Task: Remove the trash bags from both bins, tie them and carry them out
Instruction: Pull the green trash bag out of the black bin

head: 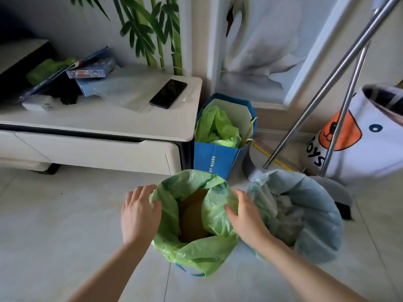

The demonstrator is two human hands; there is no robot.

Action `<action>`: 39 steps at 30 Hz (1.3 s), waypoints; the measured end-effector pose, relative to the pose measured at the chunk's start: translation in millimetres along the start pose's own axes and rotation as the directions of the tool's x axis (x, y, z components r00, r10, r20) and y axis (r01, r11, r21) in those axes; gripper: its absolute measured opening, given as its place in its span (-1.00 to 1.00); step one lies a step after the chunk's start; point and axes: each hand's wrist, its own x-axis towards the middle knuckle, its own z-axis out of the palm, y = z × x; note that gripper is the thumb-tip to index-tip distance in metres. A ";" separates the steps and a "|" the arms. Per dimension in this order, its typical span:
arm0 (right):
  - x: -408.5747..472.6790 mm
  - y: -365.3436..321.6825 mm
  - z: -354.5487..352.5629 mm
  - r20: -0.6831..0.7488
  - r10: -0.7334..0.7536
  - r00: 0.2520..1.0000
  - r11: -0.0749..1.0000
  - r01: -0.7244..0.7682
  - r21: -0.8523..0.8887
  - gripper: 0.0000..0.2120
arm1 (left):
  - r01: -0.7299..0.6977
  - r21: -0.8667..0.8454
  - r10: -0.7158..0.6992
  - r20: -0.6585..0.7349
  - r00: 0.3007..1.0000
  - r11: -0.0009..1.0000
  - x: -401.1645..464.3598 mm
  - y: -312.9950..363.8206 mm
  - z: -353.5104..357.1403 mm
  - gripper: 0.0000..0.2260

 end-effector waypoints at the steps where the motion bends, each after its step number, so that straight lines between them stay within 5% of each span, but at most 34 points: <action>1: -0.2 3.4 3.4 0.004 0.010 1.000 1.000 -0.010 -0.009 -0.42 | 0.048 -0.008 -0.048 0.017 0.999 0.999 -0.6 -3.4 1.8 -0.68; 4: -4.8 -0.6 1.0 0.081 0.073 0.994 0.993 -0.065 -0.100 -0.29 | 0.261 -0.108 -0.238 0.192 0.952 0.959 -6.9 -5.9 0.3 -0.61; 8: -19.0 -7.4 -0.3 0.130 0.185 0.974 0.983 -0.185 -0.009 -0.26 | 0.571 -0.157 -0.436 0.496 0.751 0.806 -17.9 -14.6 -2.2 -0.51; 15: -14.1 8.3 10.7 0.324 0.400 0.857 0.807 -0.497 0.318 -0.48 | 0.722 -0.343 -0.424 0.628 0.652 0.601 -26.8 -39.1 -21.0 -0.63; 18: -17.2 2.8 5.8 0.397 0.446 0.802 0.695 -0.590 0.411 -0.77 | 0.715 -0.348 -0.425 0.617 0.662 0.606 -32.0 -46.1 -27.5 -0.72; 24: -17.5 0.2 4.1 0.549 0.474 0.689 0.411 -0.724 0.554 -0.68 | 0.664 -0.244 -0.373 0.668 0.643 0.707 -46.2 -34.7 -24.0 -0.91; 34: -11.3 -2.6 -9.5 0.527 0.426 0.735 0.473 -0.678 0.563 -0.74 | 0.684 -0.322 -0.505 0.487 0.713 0.655 -13.5 -34.7 -15.5 -0.94; 39: -2.2 -3.1 -11.6 0.549 0.443 0.709 0.378 -0.703 0.603 -0.83 | 0.715 -0.347 -0.550 0.466 0.693 0.607 -3.1 -39.5 -12.2 -0.94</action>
